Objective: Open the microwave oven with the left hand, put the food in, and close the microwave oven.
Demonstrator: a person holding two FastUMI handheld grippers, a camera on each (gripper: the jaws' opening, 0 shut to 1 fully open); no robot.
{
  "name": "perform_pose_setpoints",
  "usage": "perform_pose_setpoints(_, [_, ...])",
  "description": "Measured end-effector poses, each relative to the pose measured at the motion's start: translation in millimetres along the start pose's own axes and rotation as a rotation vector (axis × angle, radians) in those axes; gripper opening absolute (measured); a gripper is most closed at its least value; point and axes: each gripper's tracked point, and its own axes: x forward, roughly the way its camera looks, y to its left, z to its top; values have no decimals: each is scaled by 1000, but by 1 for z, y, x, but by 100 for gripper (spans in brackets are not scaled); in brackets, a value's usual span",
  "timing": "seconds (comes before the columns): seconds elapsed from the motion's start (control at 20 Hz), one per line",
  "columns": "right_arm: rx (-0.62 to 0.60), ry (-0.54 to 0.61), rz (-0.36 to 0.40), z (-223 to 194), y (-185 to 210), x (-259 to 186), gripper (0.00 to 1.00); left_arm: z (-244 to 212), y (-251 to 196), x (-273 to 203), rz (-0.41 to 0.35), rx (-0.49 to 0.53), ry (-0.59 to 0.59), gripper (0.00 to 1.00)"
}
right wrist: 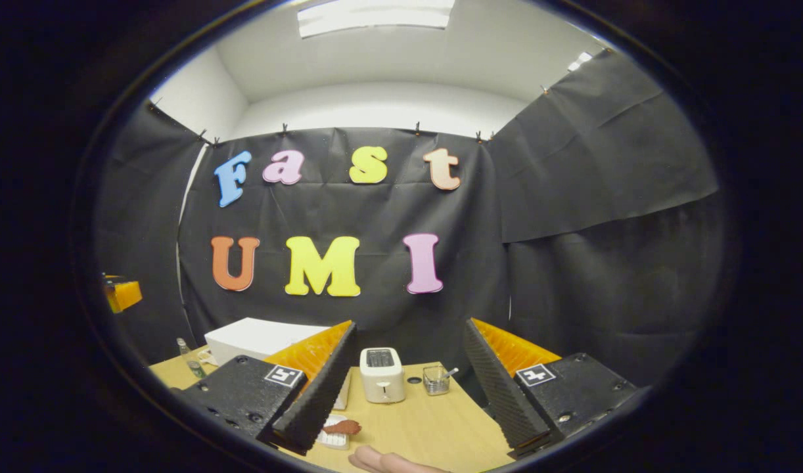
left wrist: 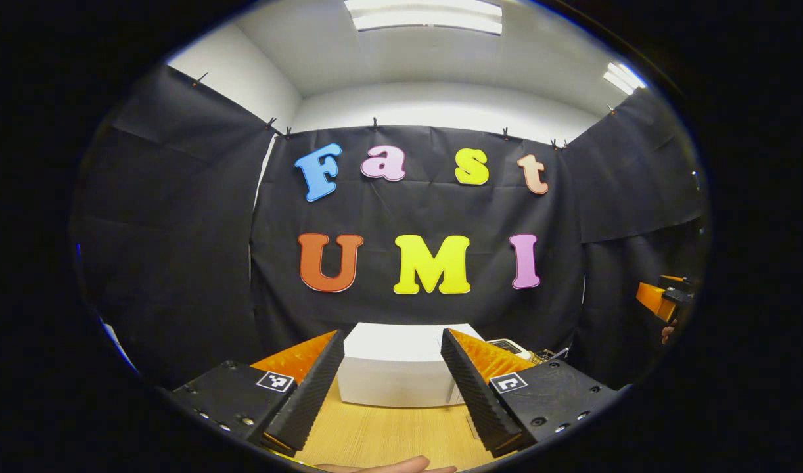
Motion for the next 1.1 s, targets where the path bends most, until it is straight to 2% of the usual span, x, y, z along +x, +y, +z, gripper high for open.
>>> perform_pose_setpoints(0.05, [-7, -9, -1, 1, -1, -1, 94, 1, -2, 1, -5, 4, -7, 92])
perform_pose_setpoints(0.15, [-13, -23, 0, 4, -2, -3, 94, -4, -4, 7, 2, 8, -15, 92])
perform_pose_setpoints(0.3, [-16, -42, 5, 7, -2, -5, 94, -20, -31, 23, -67, -10, 5, 92])
perform_pose_setpoints(0.35, [-19, -43, 9, 6, -1, -4, 100, -27, -36, 31, -83, -3, 18, 92])
perform_pose_setpoints(0.5, [-22, -58, 9, 8, -3, -1, 100, -54, -46, 55, -87, 31, 64, 92])
perform_pose_setpoints(0.55, [-29, -66, 3, 8, -5, 0, 94, -63, -51, 65, -90, 39, 75, 92])
perform_pose_setpoints(0.6, [-37, -77, -7, 8, -7, 3, 100, -71, -55, 75, -89, 46, 82, 92])
perform_pose_setpoints(0.75, [-53, -90, -17, 5, -9, 7, 100, -99, -70, 104, -120, 39, 93, 93])
perform_pose_setpoints(0.9, [-45, -110, 24, 2, -2, 9, 100, -126, -80, 131, -145, 31, 97, 93])
perform_pose_setpoints(0.95, [-51, -108, 21, -2, -5, 12, 94, -138, -81, 141, -142, 18, 107, 93])
perform_pose_setpoints(1.05, [-59, -103, 24, -10, -5, 19, 94, -164, -88, 159, -137, -7, 138, 93])
perform_pose_setpoints(1.1, [-63, -99, 20, -14, -6, 22, 100, -179, -94, 165, -143, -8, 164, 93])
